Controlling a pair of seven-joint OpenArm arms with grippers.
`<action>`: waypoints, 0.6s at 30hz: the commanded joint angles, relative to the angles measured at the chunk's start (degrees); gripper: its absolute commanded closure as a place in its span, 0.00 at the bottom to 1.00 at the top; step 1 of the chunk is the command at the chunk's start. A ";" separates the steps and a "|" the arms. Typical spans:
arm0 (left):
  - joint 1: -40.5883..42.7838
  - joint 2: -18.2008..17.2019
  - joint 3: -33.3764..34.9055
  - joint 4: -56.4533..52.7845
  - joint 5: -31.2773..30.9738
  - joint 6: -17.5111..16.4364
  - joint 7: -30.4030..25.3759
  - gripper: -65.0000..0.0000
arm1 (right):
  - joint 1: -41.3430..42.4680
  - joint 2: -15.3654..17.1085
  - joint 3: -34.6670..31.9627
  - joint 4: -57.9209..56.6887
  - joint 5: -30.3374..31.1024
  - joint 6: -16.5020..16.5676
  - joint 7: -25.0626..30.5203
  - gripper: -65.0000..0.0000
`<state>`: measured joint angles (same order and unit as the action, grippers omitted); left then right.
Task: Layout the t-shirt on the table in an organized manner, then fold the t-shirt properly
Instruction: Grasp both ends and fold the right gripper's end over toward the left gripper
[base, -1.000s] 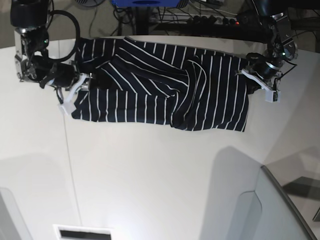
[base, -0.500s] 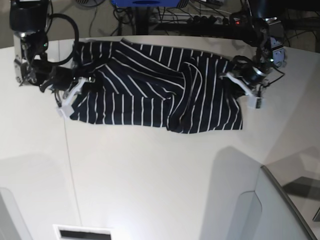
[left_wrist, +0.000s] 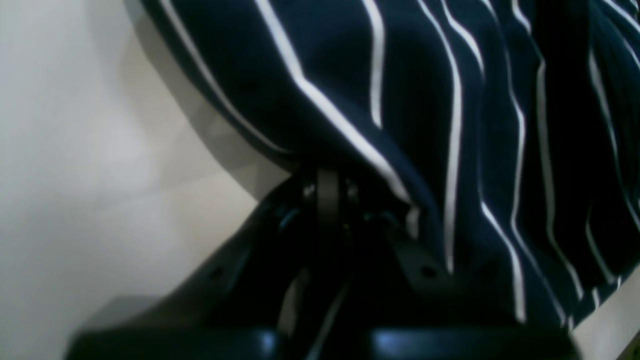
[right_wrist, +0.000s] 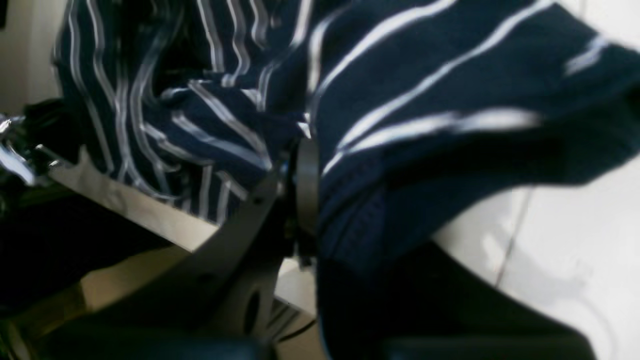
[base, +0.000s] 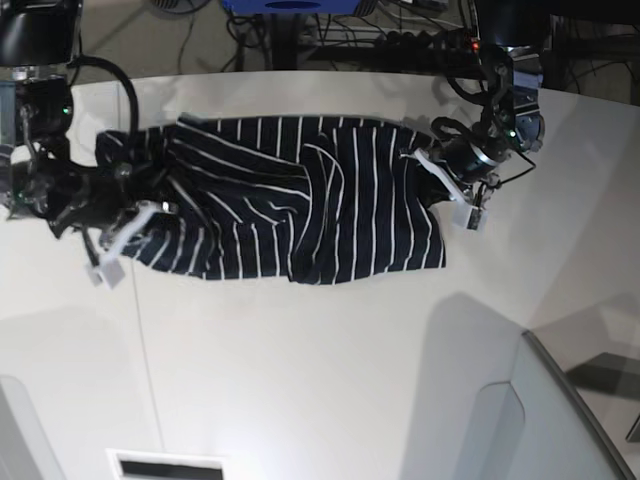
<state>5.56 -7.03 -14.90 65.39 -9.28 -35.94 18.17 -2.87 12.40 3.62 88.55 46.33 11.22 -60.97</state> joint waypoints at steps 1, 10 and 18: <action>-0.24 -0.67 -0.09 0.51 0.09 0.21 0.24 1.00 | 1.34 -0.67 -1.02 2.04 1.72 -1.16 -0.79 0.99; -1.21 -1.81 6.32 0.33 0.18 0.21 0.33 1.00 | 5.47 -8.49 -14.03 3.09 1.63 -10.83 -2.37 0.99; -1.21 -1.81 7.12 0.51 0.18 0.21 0.33 1.00 | 11.18 -12.89 -17.90 -1.92 1.54 -11.18 -2.28 0.99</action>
<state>4.51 -8.45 -7.68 65.25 -9.47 -35.64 17.80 7.25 0.40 -14.00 85.95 46.06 -0.23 -63.61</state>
